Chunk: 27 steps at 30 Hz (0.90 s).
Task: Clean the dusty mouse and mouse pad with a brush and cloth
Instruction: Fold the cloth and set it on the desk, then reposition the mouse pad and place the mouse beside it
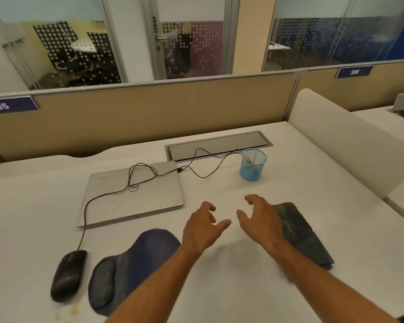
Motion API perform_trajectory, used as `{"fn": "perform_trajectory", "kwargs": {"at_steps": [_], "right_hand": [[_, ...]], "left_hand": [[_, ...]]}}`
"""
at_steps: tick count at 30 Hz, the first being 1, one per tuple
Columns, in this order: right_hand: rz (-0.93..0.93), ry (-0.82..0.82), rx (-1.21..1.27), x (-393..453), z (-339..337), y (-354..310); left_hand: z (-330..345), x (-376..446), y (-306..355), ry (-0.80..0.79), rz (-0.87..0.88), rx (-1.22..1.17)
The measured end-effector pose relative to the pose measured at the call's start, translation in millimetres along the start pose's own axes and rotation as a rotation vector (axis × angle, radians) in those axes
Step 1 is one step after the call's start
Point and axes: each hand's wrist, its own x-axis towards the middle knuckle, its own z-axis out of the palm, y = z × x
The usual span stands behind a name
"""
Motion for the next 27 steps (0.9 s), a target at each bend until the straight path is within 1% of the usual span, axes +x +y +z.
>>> {"fn": "perform_trajectory", "kwargs": {"at_steps": [3, 7, 11, 14, 17, 19, 23, 27], "right_hand": [[-0.041, -0.105, 0.088, -16, 37, -38], [-0.074, -0.224, 0.04, -38, 79, -76], [-0.086, -0.398, -0.05, -55, 105, -95], [-0.063, -0.516, -0.146, -65, 116, -102], [-0.05, -0.528, -0.253, -71, 122, -107], [-0.015, -0.52, -0.279, -73, 125, -111], [0.074, -0.52, -0.269, -72, 128, -117], [0.138, -0.515, -0.24, -70, 129, -117]], "left_hand": [[-45, -1, -29, 0.06, -0.047, 0.003], [-100, -9, -73, 0.074, -0.117, -0.014], [-146, -26, -117, 0.024, -0.179, 0.032], [-173, -40, -142, -0.077, -0.236, 0.139], [-188, -55, -155, -0.295, -0.331, 0.349], [-190, -63, -159, -0.374, -0.329, 0.471], [-184, -68, -157, -0.396, -0.26, 0.684], [-180, -63, -159, -0.39, -0.27, 0.699]]}}
